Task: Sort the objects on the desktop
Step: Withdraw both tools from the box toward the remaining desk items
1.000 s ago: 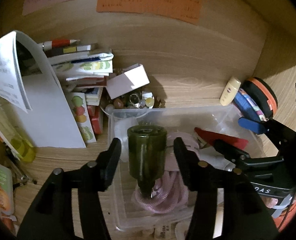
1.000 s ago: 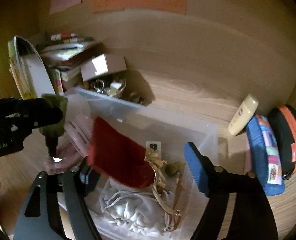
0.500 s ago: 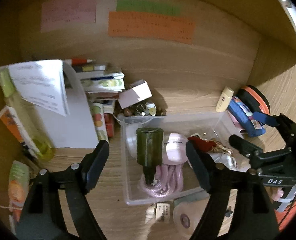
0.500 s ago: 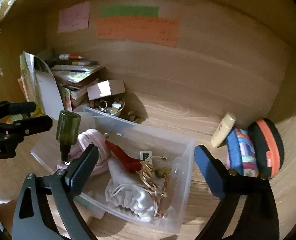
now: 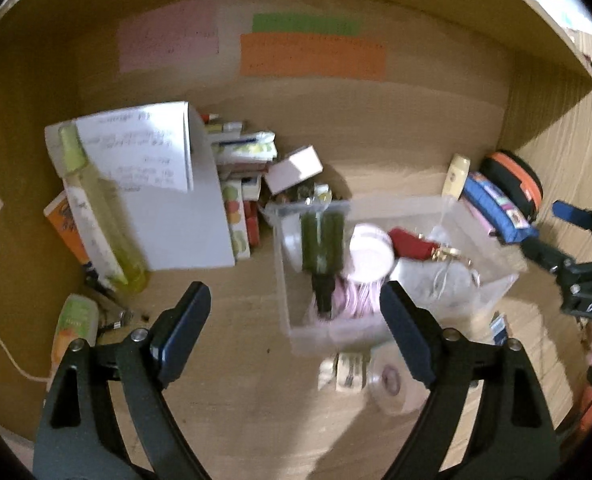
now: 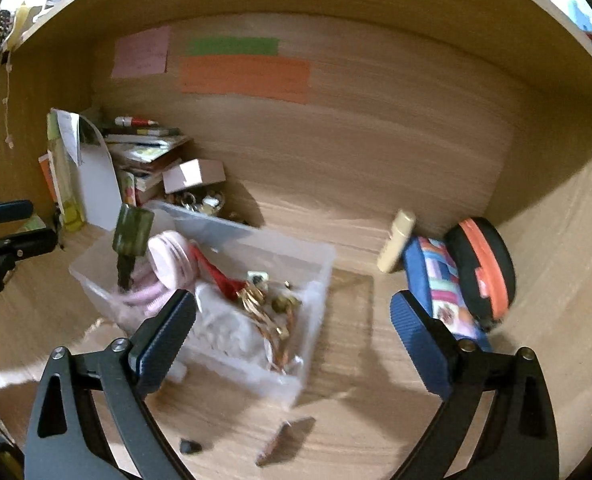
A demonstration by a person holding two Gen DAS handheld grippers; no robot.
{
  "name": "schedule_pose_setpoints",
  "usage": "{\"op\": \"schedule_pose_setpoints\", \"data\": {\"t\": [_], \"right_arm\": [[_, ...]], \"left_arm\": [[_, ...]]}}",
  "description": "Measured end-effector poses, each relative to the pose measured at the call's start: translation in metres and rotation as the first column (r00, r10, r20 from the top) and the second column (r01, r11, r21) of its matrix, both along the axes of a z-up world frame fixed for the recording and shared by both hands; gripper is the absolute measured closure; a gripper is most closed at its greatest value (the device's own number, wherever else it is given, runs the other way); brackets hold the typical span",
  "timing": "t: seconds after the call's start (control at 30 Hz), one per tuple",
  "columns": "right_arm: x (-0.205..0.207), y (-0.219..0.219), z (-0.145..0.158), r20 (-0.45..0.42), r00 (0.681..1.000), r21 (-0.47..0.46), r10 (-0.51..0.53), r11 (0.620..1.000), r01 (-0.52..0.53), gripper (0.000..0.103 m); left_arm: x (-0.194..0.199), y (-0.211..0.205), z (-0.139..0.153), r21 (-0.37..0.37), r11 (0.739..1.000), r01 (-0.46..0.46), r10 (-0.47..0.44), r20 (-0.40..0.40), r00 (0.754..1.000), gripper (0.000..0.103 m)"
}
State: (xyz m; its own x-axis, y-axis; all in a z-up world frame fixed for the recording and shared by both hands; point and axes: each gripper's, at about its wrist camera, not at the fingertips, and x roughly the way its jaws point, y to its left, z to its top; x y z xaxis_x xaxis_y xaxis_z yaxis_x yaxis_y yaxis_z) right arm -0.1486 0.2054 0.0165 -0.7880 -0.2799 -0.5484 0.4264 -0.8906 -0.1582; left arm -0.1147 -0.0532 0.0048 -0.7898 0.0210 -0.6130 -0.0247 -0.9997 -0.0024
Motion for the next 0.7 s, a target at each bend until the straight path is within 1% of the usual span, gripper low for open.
{"op": "schedule_pose_setpoints", "data": {"t": [0.17,0.3,0.43,0.47,0.5,0.7], "right_arm": [[0.01,0.017,-0.015,0.014,0.999,0.033,-0.036,0.999,0.036,0.006],[0.01,0.025,-0.036,0.081,0.996,0.053,-0.036,0.998,0.032,0.006],[0.008,0.026,-0.062,0.149,0.988,0.079,-0.041,0.996,0.029,0.006],[0.008,0.026,-0.069,0.164,0.986,0.086,-0.04,0.996,0.026,0.006],[0.008,0.026,-0.074,0.176,0.984,0.089,-0.039,0.996,0.024,0.006],[0.008,0.031,-0.089,0.222,0.974,0.086,-0.033,0.996,0.014,0.006]], "left_arm": [[0.004,-0.005,-0.024,-0.004,1.0,-0.014,0.014,0.059,0.998,0.016],[0.004,-0.01,-0.05,0.011,1.0,-0.02,0.018,0.129,0.991,0.016],[-0.003,-0.011,-0.076,-0.003,1.0,-0.019,0.019,0.198,0.98,0.016],[-0.004,-0.011,-0.08,-0.002,0.999,-0.039,0.038,0.216,0.976,0.016],[-0.006,-0.011,-0.085,0.001,0.999,-0.034,0.033,0.231,0.973,0.016],[-0.014,-0.005,-0.097,0.006,1.0,-0.015,0.013,0.26,0.966,0.016]]}}
